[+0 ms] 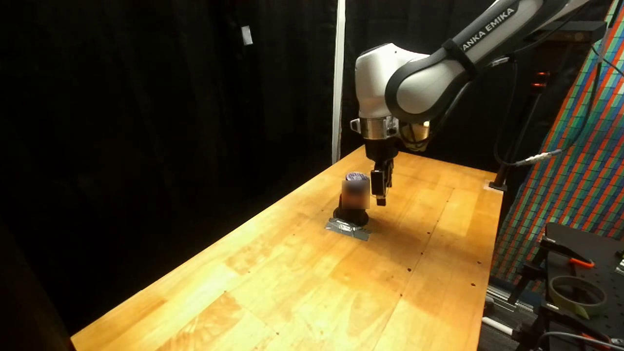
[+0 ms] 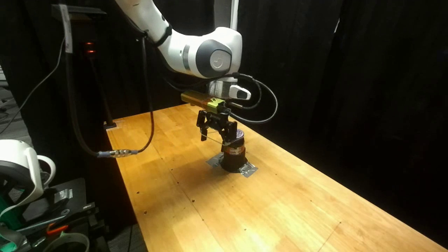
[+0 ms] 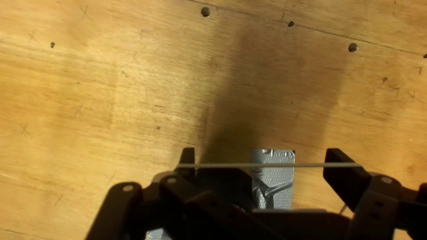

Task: Place the band over the brown cup

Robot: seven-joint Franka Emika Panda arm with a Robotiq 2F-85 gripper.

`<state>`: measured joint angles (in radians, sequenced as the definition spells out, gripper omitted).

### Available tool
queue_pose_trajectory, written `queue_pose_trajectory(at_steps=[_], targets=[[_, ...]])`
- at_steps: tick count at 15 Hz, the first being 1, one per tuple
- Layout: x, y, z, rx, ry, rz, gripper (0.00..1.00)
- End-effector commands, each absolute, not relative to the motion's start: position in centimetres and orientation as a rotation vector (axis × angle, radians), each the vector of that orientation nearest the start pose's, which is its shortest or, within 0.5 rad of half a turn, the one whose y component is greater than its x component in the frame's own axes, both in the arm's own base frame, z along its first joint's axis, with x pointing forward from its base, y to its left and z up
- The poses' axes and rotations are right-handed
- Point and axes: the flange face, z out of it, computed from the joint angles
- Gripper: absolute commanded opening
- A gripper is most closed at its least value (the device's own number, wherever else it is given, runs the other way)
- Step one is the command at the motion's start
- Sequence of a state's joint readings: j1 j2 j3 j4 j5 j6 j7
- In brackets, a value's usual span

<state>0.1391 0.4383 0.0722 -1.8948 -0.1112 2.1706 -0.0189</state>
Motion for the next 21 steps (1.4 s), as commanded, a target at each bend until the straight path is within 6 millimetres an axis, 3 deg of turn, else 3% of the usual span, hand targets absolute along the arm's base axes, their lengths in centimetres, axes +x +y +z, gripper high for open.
queue_pose_trajectory(at_steps=[1,12,13,14,17,21], targets=[[55.3,11.6,25.9,-3.172,-0.472,0.136,1.0],[53.3,9.9,23.7,-3.037,-0.509,-0.575,1.0],[52.9,9.8,23.5,-3.023,-0.504,-0.625,0.94],[52.5,9.7,23.2,-3.011,-0.51,-0.67,0.74],[51.4,9.5,22.5,-2.978,-0.507,-0.784,0.63],[50.3,8.7,21.7,-2.957,-0.47,-0.944,0.3]])
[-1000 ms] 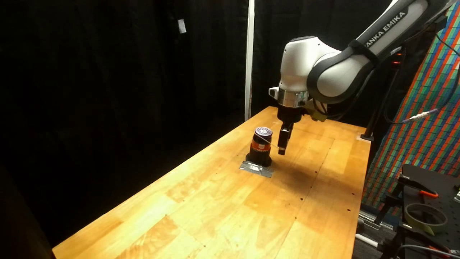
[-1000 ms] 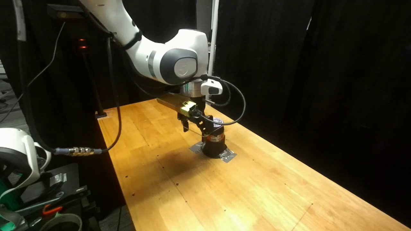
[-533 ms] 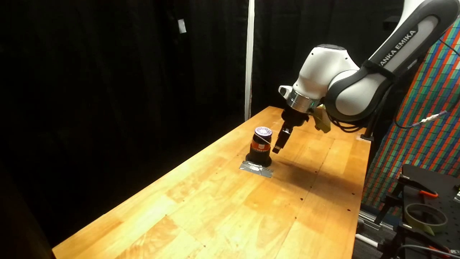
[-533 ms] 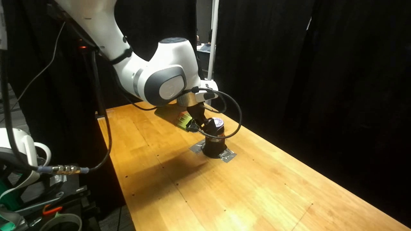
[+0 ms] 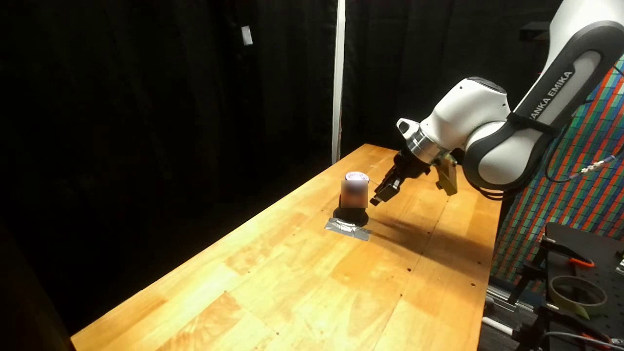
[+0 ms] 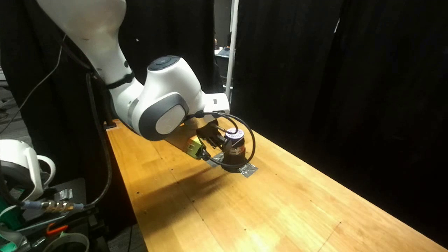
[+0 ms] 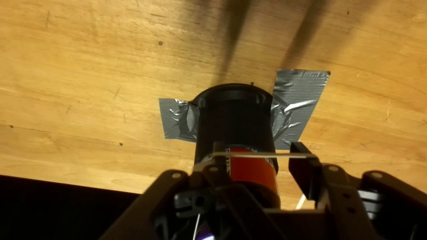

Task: Place the band over the brown cup

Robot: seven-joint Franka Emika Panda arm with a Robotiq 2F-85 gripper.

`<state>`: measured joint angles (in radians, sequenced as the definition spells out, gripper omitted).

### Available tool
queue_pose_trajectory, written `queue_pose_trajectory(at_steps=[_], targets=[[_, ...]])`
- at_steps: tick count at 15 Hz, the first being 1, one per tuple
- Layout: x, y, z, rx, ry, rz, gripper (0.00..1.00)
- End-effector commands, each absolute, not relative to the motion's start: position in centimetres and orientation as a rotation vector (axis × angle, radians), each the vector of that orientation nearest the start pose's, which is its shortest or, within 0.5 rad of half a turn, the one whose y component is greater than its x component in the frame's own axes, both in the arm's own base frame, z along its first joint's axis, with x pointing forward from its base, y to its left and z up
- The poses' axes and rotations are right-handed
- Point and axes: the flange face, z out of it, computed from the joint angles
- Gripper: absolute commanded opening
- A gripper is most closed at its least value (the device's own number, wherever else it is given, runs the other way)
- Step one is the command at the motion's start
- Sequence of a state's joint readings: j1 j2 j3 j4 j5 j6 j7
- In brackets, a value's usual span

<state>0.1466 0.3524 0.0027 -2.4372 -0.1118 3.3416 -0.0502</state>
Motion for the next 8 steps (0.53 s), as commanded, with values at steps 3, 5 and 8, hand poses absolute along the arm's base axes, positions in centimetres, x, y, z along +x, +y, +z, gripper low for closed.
queue_pose_trajectory(at_steps=[3,5,8], targets=[[49.1,8.6,21.0,-2.943,-0.452,-1.114,0.15],[47.8,9.3,20.0,-2.93,-0.441,-1.228,0.1],[45.7,11.0,18.5,-2.914,-0.435,-1.38,0.15]])
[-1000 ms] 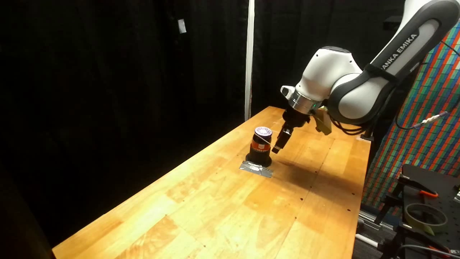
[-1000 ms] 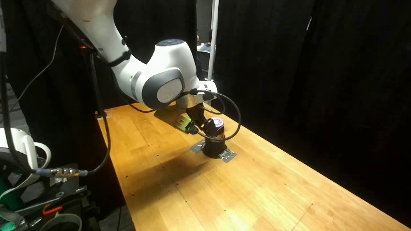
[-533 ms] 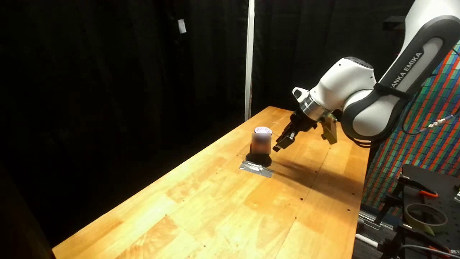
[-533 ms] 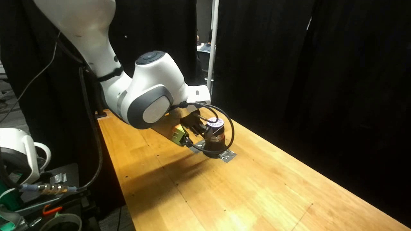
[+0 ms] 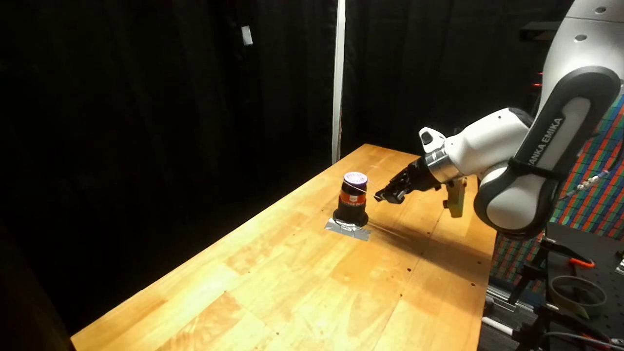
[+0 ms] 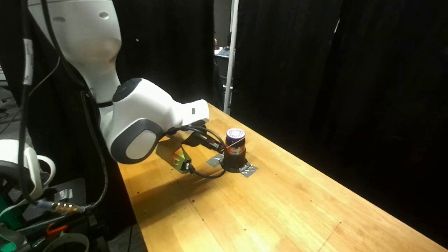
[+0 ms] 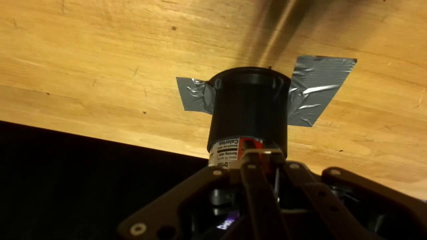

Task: Place the band over the brown cup

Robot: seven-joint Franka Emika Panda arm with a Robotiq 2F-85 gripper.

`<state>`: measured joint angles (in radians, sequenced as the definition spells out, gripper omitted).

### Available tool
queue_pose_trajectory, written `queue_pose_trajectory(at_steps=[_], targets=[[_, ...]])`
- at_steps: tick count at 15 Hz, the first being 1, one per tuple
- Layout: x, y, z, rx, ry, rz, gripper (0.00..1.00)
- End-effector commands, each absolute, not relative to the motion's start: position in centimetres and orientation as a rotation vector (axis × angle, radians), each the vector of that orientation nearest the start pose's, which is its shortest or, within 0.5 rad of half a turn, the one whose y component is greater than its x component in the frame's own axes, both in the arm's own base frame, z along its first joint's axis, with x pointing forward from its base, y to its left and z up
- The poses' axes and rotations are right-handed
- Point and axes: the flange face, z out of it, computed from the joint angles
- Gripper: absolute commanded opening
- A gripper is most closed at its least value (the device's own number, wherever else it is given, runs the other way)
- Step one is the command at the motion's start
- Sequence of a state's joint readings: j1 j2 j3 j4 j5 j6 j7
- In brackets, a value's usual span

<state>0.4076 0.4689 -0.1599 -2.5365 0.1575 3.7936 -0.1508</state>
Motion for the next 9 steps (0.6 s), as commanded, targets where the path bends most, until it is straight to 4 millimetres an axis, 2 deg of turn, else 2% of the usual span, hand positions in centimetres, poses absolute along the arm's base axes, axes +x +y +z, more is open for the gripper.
queue_pose_trajectory(at_steps=[1,5,8,9], targets=[[45.1,11.6,18.1,-2.901,-0.429,-1.434,0.18],[43.0,13.7,16.9,-2.862,-0.419,-1.631,0.17],[42.2,14.3,16.6,-2.843,-0.411,-1.742,0.16],[43.7,15.2,17.9,-2.842,-0.404,-1.766,0.16]])
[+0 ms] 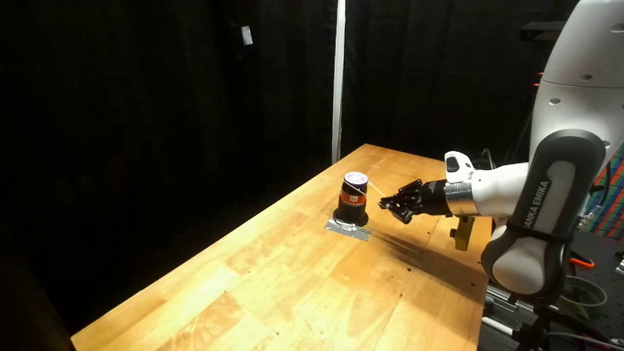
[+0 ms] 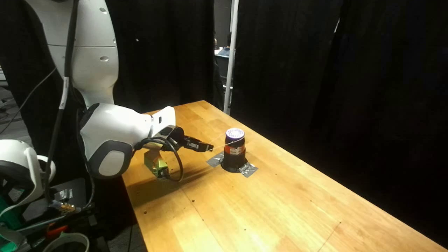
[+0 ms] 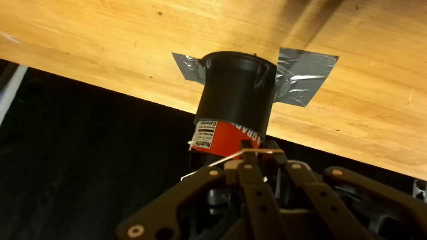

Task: Place the band over the brown cup

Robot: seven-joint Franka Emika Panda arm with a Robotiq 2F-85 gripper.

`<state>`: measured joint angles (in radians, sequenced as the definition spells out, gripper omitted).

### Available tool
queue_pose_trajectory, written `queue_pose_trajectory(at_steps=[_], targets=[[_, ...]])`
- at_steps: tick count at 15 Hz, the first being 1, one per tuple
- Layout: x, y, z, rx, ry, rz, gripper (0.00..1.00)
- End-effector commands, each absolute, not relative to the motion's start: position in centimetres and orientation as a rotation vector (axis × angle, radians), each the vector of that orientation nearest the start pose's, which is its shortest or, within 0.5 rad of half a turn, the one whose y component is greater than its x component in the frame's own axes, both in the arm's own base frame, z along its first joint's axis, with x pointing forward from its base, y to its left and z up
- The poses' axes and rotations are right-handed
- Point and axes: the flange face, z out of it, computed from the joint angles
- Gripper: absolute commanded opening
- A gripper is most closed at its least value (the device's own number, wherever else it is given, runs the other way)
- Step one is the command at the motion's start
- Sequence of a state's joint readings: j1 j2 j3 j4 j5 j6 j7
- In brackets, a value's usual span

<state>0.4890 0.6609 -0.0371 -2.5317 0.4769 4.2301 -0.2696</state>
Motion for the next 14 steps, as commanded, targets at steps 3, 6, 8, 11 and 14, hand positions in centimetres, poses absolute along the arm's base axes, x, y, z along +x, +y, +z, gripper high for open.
queue_pose_trajectory(at_steps=[3,6,8,11,14], targets=[[43.2,14.9,17.3,-2.844,-0.4,-1.861,0.16],[43.6,15.4,18.0,-2.843,-0.387,-1.933,0.16],[44.6,16.2,19.0,-2.858,-0.375,-1.939,0.15],[43.8,16.2,18.3,-2.888,-0.36,-1.951,0.16],[42.6,15.5,17.5,-2.935,-0.365,-1.895,0.19]])
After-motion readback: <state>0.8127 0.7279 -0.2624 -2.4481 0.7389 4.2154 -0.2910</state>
